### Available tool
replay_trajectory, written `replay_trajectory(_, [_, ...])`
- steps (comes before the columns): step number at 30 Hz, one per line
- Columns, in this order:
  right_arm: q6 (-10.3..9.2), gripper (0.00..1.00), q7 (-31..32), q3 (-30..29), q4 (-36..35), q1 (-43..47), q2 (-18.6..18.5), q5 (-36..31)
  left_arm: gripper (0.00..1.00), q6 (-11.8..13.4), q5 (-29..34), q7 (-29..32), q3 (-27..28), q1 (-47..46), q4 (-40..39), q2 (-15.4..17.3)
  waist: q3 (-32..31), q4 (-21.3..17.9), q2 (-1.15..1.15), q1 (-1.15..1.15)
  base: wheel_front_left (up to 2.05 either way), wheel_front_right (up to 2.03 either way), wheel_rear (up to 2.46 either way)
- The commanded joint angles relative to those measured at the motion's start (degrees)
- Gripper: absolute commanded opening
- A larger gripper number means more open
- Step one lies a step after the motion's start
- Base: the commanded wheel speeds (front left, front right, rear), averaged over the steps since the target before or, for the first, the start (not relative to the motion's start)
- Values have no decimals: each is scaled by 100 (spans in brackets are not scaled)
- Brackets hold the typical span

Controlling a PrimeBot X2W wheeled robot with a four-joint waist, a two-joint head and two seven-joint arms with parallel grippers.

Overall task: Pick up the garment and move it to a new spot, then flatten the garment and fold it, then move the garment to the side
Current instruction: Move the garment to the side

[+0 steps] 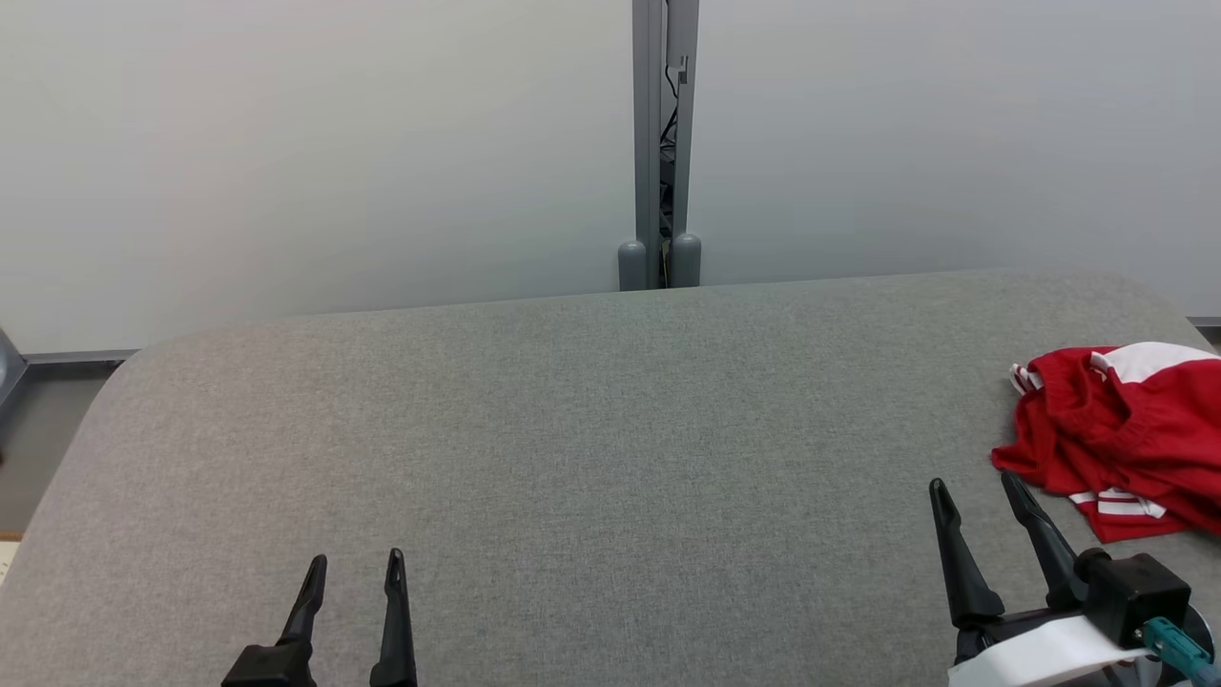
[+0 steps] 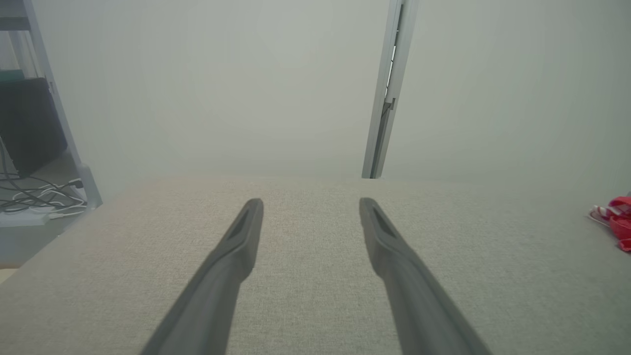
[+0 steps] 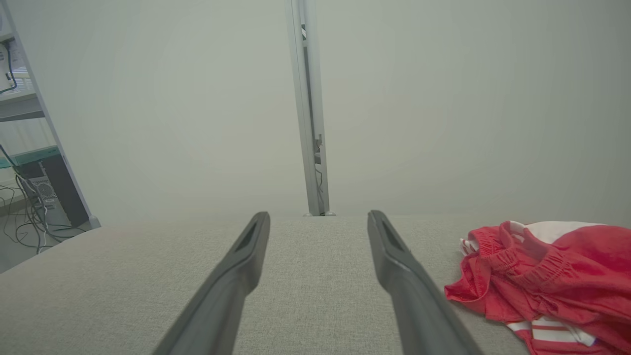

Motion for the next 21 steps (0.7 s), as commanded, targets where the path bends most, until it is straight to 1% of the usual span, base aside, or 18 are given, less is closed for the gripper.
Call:
replay_trajectory(1, [-1,100,3,22,-29,-43,3,-54,100,39,7,-19,-1,-16,-31,23,17,4,0,0,0,0,0])
replay_trajectory(21, [-1,100,3,78,122,-92,-15,-327,100,120,71,-19,-84,-112,-93,23,76,35,0,0,0,0,0])
